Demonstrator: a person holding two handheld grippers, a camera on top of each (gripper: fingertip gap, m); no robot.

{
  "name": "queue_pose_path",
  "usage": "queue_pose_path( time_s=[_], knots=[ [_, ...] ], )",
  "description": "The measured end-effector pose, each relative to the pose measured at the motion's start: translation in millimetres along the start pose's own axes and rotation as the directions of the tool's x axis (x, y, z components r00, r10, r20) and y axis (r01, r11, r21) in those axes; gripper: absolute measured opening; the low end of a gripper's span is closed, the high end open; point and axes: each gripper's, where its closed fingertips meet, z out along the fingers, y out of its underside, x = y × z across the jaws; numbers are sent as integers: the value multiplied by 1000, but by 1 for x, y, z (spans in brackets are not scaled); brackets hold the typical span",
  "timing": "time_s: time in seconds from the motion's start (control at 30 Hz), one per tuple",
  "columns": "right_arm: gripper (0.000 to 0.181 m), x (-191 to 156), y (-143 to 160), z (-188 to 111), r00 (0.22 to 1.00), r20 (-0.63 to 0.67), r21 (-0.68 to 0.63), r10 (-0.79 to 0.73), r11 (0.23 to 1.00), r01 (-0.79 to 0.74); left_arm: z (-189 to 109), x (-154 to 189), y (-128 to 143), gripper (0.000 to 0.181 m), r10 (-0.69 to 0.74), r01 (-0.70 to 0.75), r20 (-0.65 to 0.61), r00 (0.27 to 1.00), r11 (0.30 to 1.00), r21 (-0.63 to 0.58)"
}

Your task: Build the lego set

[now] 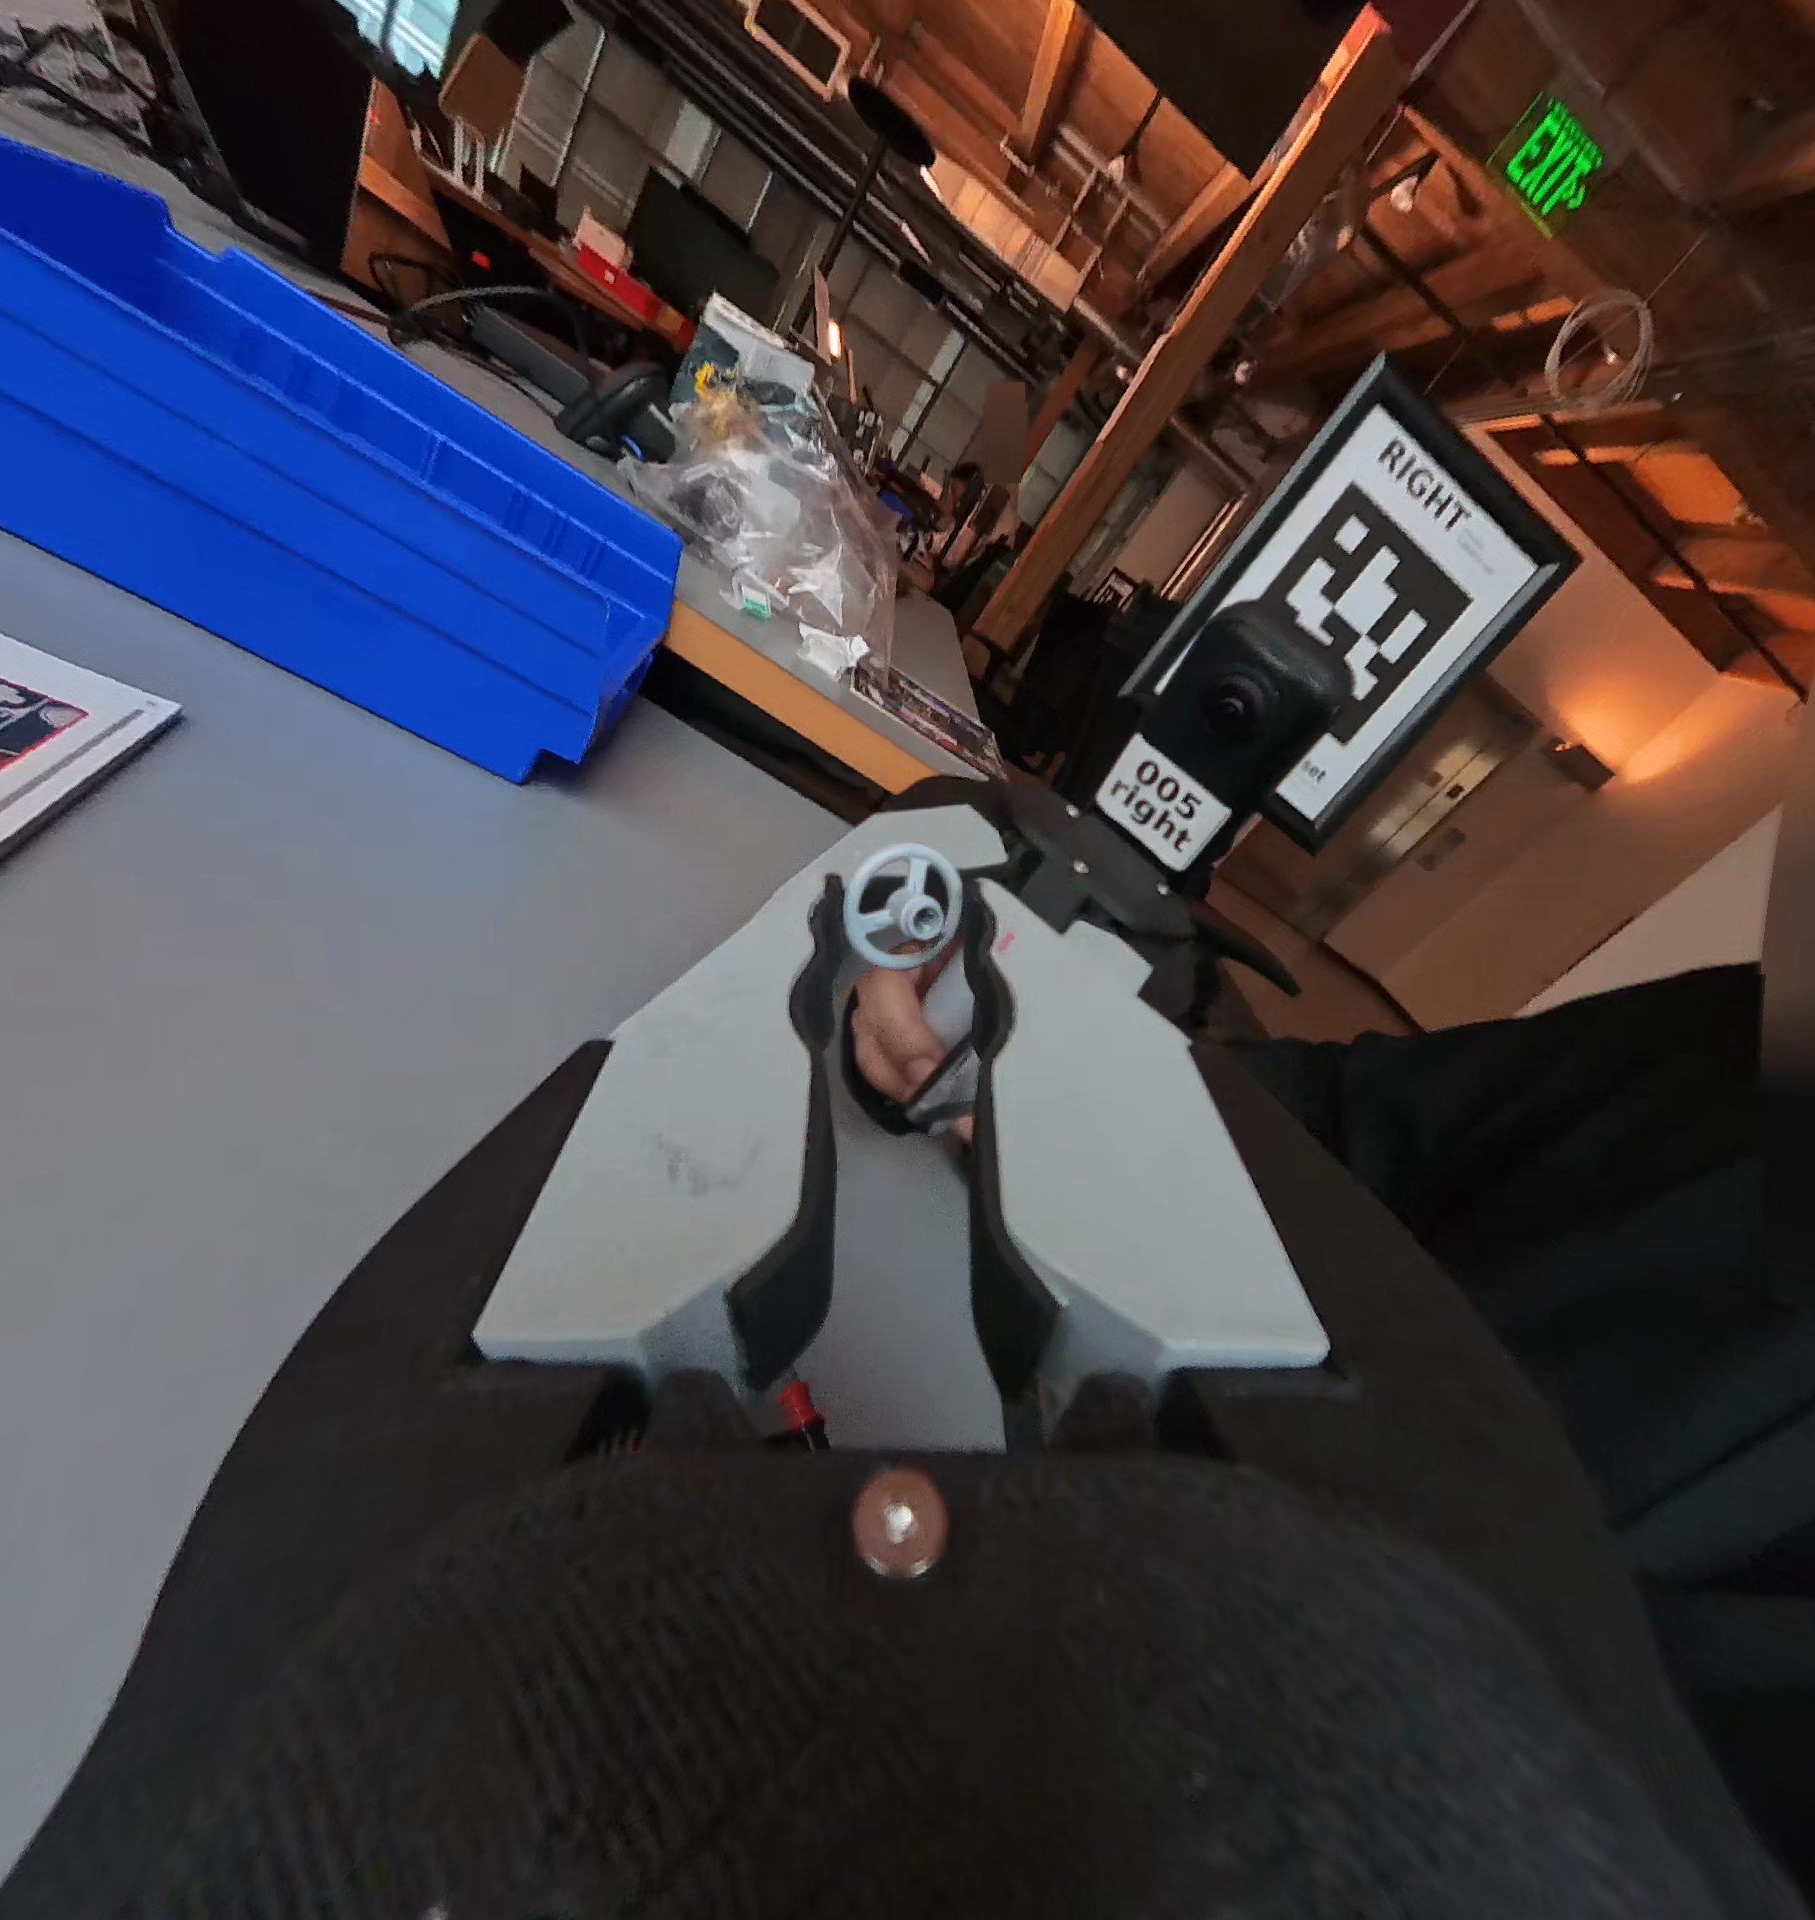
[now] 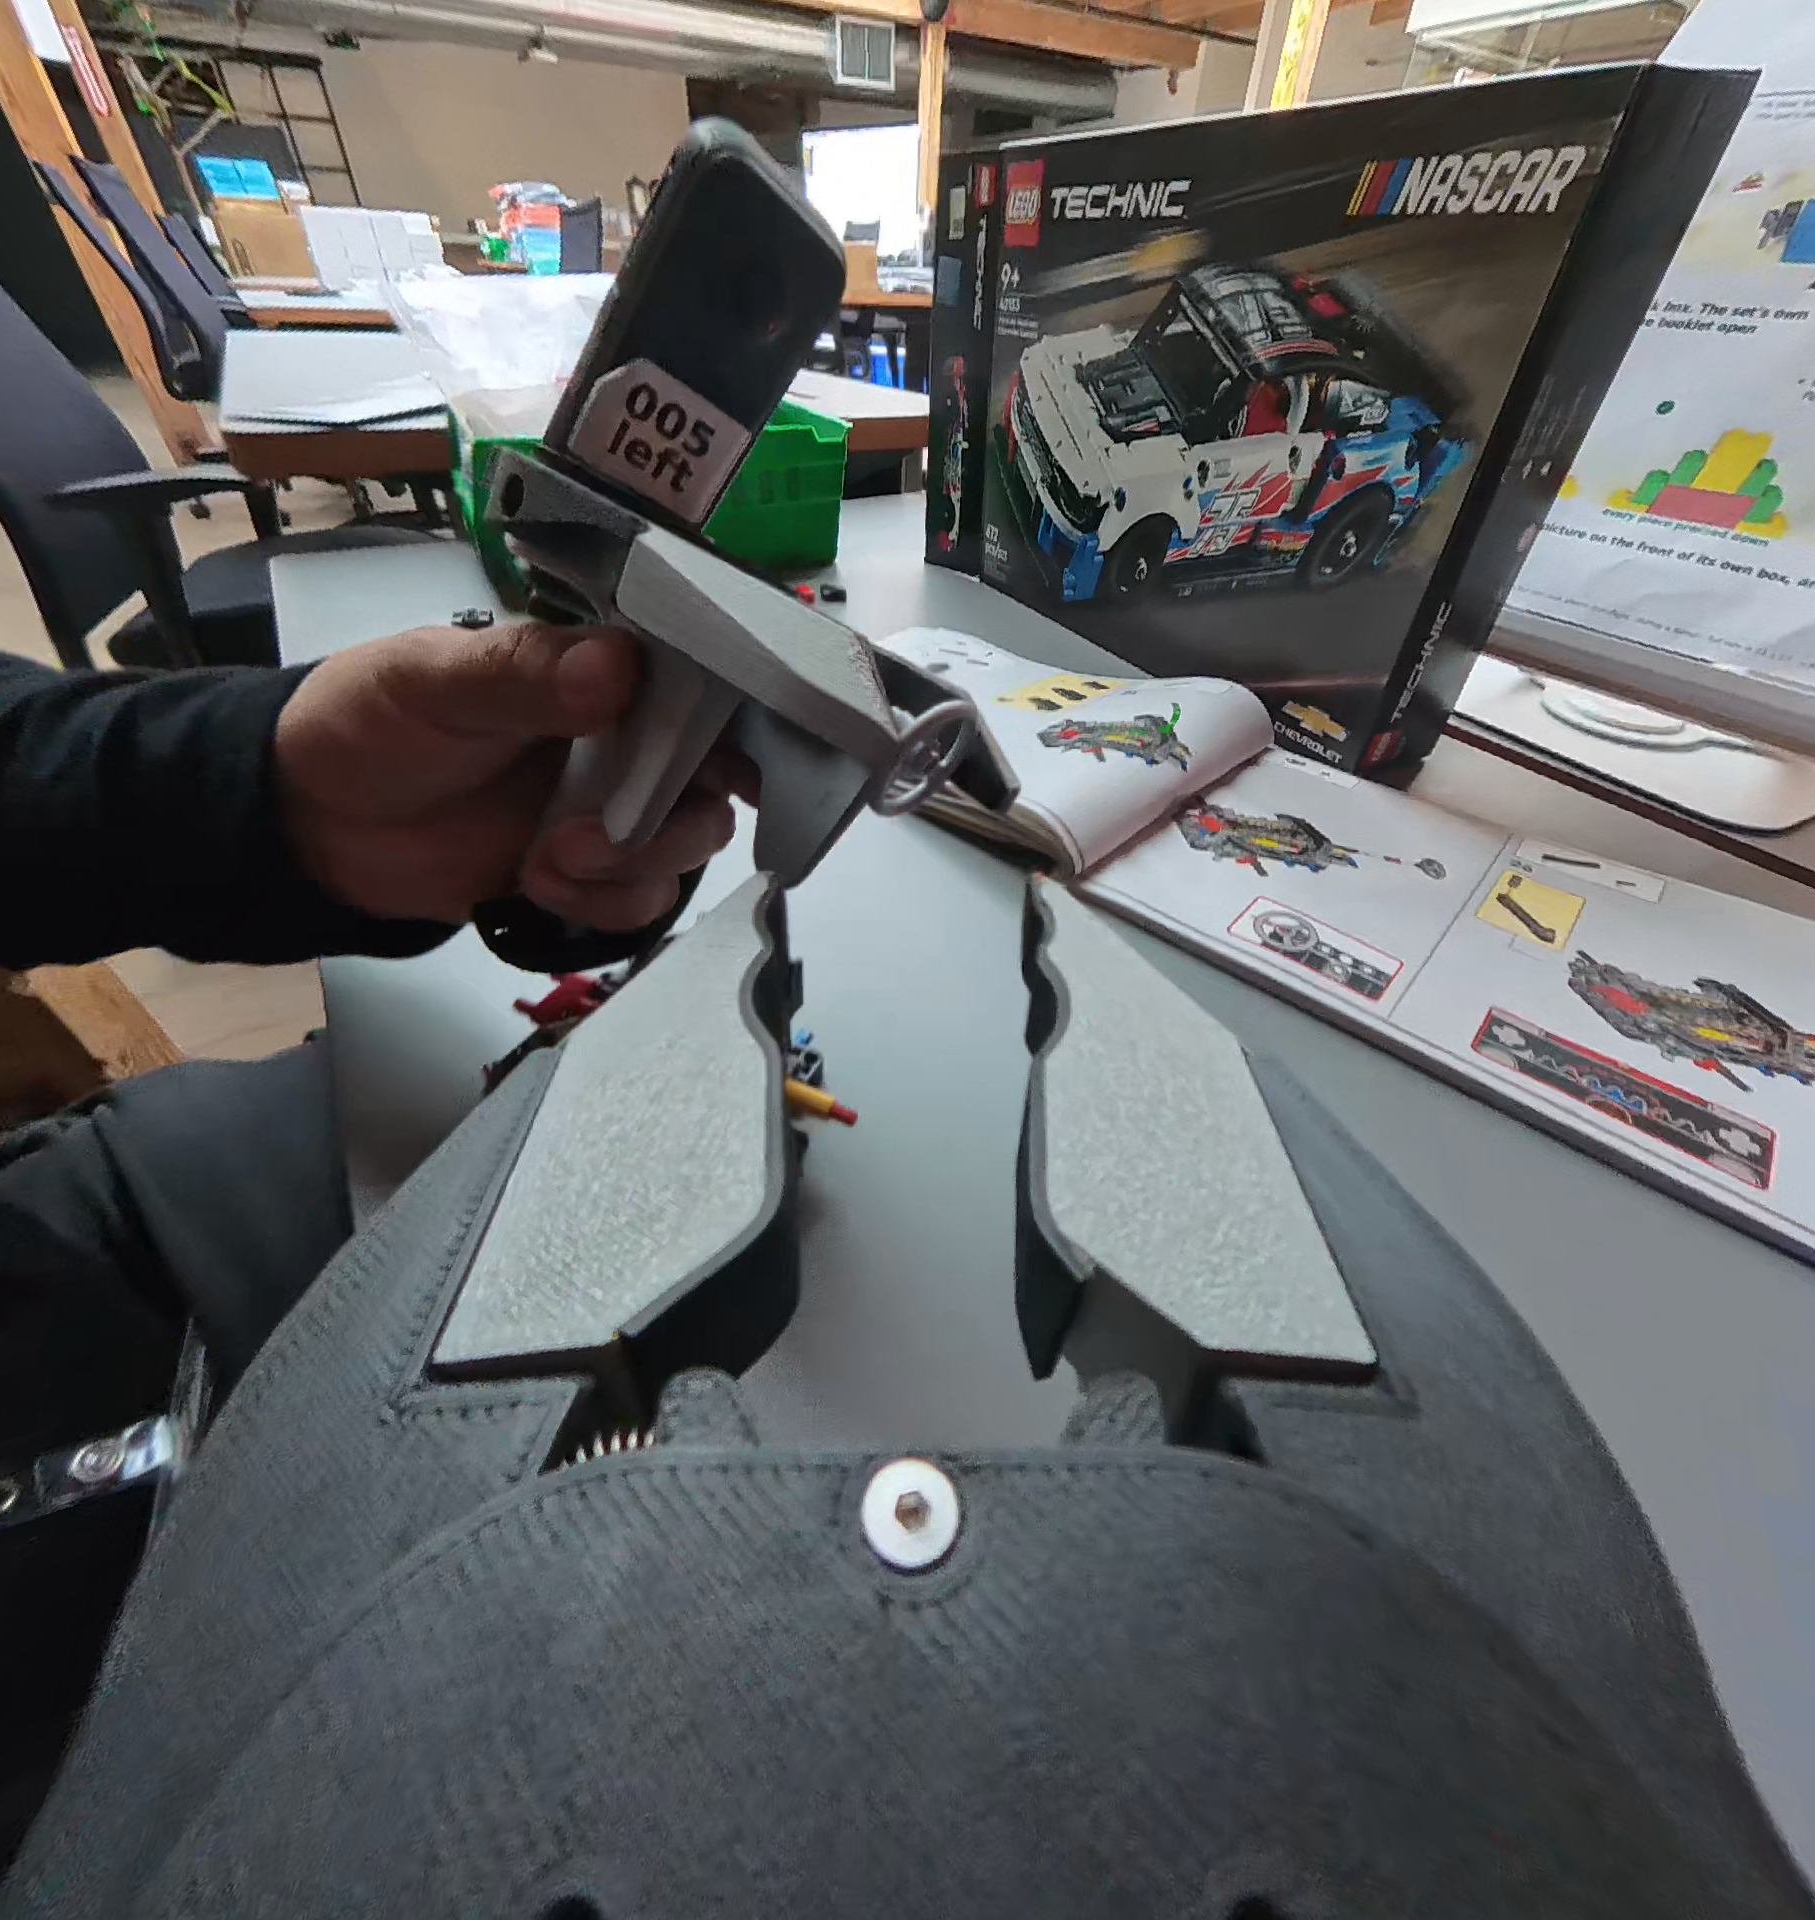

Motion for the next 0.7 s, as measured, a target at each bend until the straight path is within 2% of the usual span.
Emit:
queue_pose_path(
  time_s=[0.03,0.1,0.27,0.4,0.47,0.53,0.7],
  knots=[
    [48,-2,4,-6,1000,-6,-16,-5,1000,4,2,1,5,20,12,-12,4,1000,1000,-24],
    [59,-4,11,-20,999,-37,-48,-21,999,19,7,8,13,20,32,-33,-13,999,997,-69],
    [61,-8,12,-52,989,-126,-65,-75,996,67,16,31,5,20,100,-105,-67,993,992,-70],
    [91,-21,6,-54,990,-115,-62,-81,995,74,18,44,5,21,144,-152,-101,984,986,-75],
    [88,-25,6,-49,994,-103,-78,-31,997,23,19,44,8,20,166,-174,-86,982,981,-89],
    [77,-26,0,-47,995,-95,-52,-25,998,20,18,46,10,20,169,-177,-90,982,980,-87],
    [64,-21,-14,-47,997,-81,9,-9,1000,9,14,42,8,20,174,-179,-70,982,981,-71]
  ],
)
